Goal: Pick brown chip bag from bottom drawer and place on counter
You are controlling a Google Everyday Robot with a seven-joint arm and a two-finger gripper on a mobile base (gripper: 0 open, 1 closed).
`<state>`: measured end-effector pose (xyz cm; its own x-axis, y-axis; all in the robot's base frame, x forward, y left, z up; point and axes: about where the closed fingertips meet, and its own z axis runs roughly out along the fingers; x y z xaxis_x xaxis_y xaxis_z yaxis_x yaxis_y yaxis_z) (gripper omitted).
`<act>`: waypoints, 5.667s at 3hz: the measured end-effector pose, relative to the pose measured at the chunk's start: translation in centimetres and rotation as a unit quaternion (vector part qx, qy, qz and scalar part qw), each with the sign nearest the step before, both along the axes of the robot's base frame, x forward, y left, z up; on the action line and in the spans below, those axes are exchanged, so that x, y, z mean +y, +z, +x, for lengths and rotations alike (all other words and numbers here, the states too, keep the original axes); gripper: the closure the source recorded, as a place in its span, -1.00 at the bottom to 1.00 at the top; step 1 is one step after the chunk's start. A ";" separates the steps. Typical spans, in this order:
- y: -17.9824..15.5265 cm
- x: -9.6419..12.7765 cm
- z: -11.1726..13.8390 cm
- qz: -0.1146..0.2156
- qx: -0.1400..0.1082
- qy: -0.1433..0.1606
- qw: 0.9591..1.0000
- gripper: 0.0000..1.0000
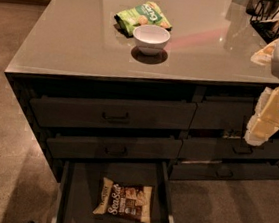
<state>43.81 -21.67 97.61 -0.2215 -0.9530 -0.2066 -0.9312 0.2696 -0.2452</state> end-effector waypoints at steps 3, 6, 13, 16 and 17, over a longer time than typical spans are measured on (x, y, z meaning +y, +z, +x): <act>-12.4 0.2 0.2 0.033 0.053 0.010 0.998 -1.00; -17.1 1.9 1.9 0.055 0.056 0.014 0.997 -1.00; -55.4 8.4 4.4 0.177 0.147 0.117 0.966 -1.00; -66.6 15.9 15.3 0.279 0.059 0.117 0.951 -1.00; -71.8 18.7 15.6 0.276 0.088 0.140 0.947 -1.00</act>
Offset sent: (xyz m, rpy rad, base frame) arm 0.0216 -0.0065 -0.1022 -0.0090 0.1449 0.0106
